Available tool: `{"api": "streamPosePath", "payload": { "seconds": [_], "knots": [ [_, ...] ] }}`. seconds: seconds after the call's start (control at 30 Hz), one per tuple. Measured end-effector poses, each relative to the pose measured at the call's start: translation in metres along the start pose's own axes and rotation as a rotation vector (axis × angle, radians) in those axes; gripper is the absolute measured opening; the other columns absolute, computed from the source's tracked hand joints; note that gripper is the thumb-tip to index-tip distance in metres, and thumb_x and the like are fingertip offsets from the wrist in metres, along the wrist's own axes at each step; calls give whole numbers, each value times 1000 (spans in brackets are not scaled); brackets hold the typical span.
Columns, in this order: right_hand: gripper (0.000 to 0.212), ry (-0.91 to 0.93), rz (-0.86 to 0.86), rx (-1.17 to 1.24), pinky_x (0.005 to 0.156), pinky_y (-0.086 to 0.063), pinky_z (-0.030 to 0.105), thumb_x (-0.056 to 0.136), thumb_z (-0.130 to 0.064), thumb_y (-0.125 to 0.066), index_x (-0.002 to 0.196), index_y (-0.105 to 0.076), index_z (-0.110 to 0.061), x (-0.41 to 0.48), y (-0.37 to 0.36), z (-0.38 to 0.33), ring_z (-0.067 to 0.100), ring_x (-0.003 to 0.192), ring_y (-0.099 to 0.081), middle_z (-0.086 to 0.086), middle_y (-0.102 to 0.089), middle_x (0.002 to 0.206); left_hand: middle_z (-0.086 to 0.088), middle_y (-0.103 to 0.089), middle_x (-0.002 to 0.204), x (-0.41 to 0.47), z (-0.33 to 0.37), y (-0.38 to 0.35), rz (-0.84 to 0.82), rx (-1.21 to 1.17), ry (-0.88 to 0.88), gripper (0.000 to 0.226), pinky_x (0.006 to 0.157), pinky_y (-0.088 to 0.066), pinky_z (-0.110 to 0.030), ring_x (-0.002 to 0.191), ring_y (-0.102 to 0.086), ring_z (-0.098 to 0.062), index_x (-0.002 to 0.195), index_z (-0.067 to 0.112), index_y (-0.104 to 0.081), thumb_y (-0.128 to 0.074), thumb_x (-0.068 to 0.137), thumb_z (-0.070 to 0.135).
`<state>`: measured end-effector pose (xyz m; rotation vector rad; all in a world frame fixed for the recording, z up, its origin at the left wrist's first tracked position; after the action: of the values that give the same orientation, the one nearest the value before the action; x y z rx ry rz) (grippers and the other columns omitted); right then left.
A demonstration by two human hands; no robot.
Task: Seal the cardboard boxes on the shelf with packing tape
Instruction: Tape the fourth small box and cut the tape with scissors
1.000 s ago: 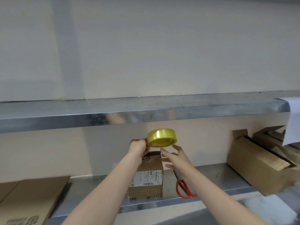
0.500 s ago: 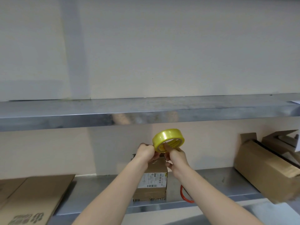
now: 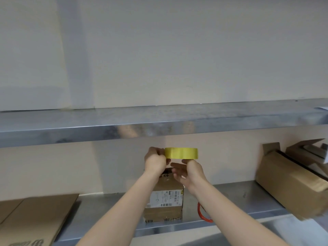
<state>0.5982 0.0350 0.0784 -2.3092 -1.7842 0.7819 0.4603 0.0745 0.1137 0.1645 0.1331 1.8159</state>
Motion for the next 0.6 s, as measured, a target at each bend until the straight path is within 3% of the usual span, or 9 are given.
{"api": "streamPosePath", "payload": {
  "seconds": [0.1, 0.17, 0.27, 0.33, 0.4, 0.47, 0.53, 0.6],
  "knots": [
    [29, 11, -33, 1, 48, -47, 25, 94, 4, -31, 101, -58, -2, -1, 0, -2, 20, 56, -57, 16, -66, 80, -4, -58, 87, 3, 8, 6, 44, 91, -121, 10, 62, -42, -26, 81, -61, -26, 94, 9, -49, -40, 96, 4],
    [23, -21, 10, 11, 43, -44, 23, 96, -2, -37, 102, -59, -1, 2, 11, -5, 20, 55, -55, 16, -64, 78, 3, -51, 78, 7, 9, 14, 86, 100, -132, 10, 61, -37, -27, 82, -53, -23, 92, 9, -47, -41, 95, 1],
    [40, -125, 25, 95, 41, -44, 24, 102, -35, -38, 107, -56, 0, 1, 22, -3, 25, 54, -56, 21, -64, 85, 5, -48, 77, 11, 4, 21, 131, 60, -92, 8, 61, -37, -23, 79, -48, -20, 93, 8, -48, -44, 95, 2],
    [55, -176, -75, 79, 45, -51, 28, 93, -58, -48, 108, -54, -6, -2, 12, 2, 30, 59, -63, 24, -65, 94, 4, -52, 80, 8, -1, 16, 114, 5, -82, 5, 55, -40, -13, 77, -50, -16, 94, 9, -51, -47, 95, 6],
    [43, -185, -163, 54, 52, -58, 33, 90, -41, -64, 117, -49, -11, -4, 1, 7, 34, 70, -70, 26, -65, 101, -1, -63, 91, 8, -5, 7, 49, -94, -86, 6, 69, -49, -13, 84, -59, -15, 93, 10, -57, -52, 95, 13],
    [39, -126, -112, 57, 55, -59, 35, 93, -7, -61, 127, -42, -13, 4, 7, 7, 38, 82, -70, 26, -61, 110, -3, -68, 100, 7, -6, -2, -61, -194, -77, 7, 88, -55, -36, 97, -64, -20, 89, 12, -62, -58, 93, 16],
    [44, -11, -9, 7, 52, -57, 33, 93, 8, -51, 126, -40, -19, 15, 20, -1, 42, 94, -66, 24, -53, 121, -2, -66, 104, 6, -4, -4, -146, -153, -78, 7, 90, -54, -38, 100, -63, -17, 89, 13, -66, -61, 92, 17],
    [45, 130, 59, -144, 51, -55, 30, 92, 9, -48, 122, -40, -24, 22, 29, -14, 40, 99, -64, 19, -53, 121, -1, -63, 104, 6, -7, -5, -207, -104, -79, 7, 85, -53, -33, 94, -61, -15, 89, 15, -66, -61, 92, 19]
  ]
}}
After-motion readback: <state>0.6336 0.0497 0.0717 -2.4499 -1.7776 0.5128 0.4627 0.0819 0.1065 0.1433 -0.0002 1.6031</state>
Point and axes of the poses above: each hand's wrist, its own x-axis towards the middle knuckle, its own y-axis out of the back of the hand, z = x × y, the point moved 8 cm from there along x, towards the middle knuckle
